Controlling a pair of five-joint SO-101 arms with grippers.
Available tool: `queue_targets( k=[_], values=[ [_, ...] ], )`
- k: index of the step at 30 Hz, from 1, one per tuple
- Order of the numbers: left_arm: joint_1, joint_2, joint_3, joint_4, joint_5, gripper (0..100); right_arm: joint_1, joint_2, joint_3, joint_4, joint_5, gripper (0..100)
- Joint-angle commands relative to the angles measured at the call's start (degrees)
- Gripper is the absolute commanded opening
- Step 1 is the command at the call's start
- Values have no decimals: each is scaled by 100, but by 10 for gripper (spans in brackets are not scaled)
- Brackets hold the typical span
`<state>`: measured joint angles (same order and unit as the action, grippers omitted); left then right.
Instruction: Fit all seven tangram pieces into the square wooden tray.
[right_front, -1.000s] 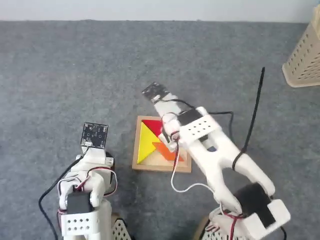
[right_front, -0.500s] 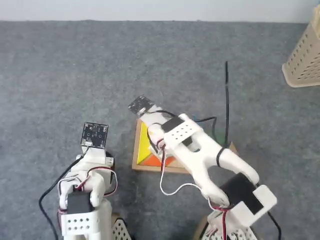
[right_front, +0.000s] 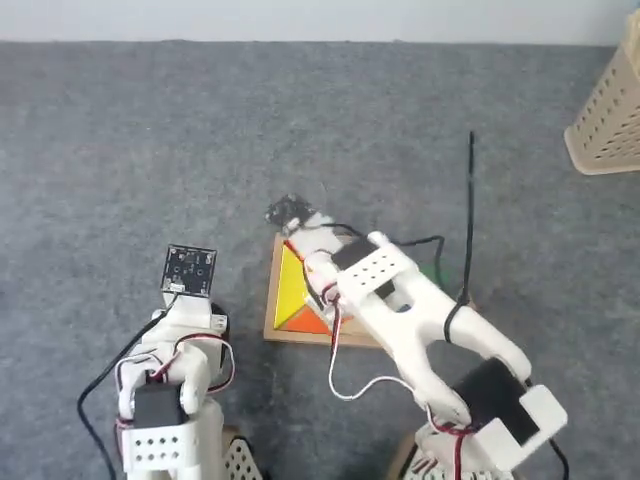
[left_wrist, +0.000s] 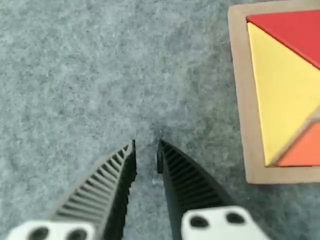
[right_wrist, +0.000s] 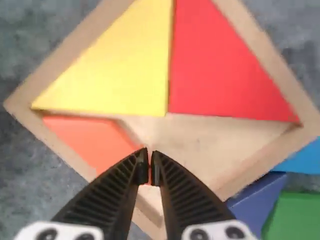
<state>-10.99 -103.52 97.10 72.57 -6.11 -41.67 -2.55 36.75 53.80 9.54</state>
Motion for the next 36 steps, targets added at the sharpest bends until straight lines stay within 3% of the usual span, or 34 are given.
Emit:
queue_targets(
  k=[1,8,17,22,26,31,36],
  values=[
    [9,-123,-48,0,44,71,-259,154,-53,-207,-53,27],
    [9,-123,-48,0,44,71,-268,259,-273,-163,-53,31],
    [9,-123,-48,0,44,71,-31,-1437,-273,822,18,32],
    [9,-123,-48,0,44,71,690,-2158,-264,1552,589,32],
    [9,-123,-48,0,44,71,1692,-2193,-237,2097,1108,59],
    [9,-123,-48,0,44,71,3108,-2097,-88,2202,1345,165],
    [9,-123,-48,0,44,71,3829,-2053,431,2079,1679,177]
  ],
)
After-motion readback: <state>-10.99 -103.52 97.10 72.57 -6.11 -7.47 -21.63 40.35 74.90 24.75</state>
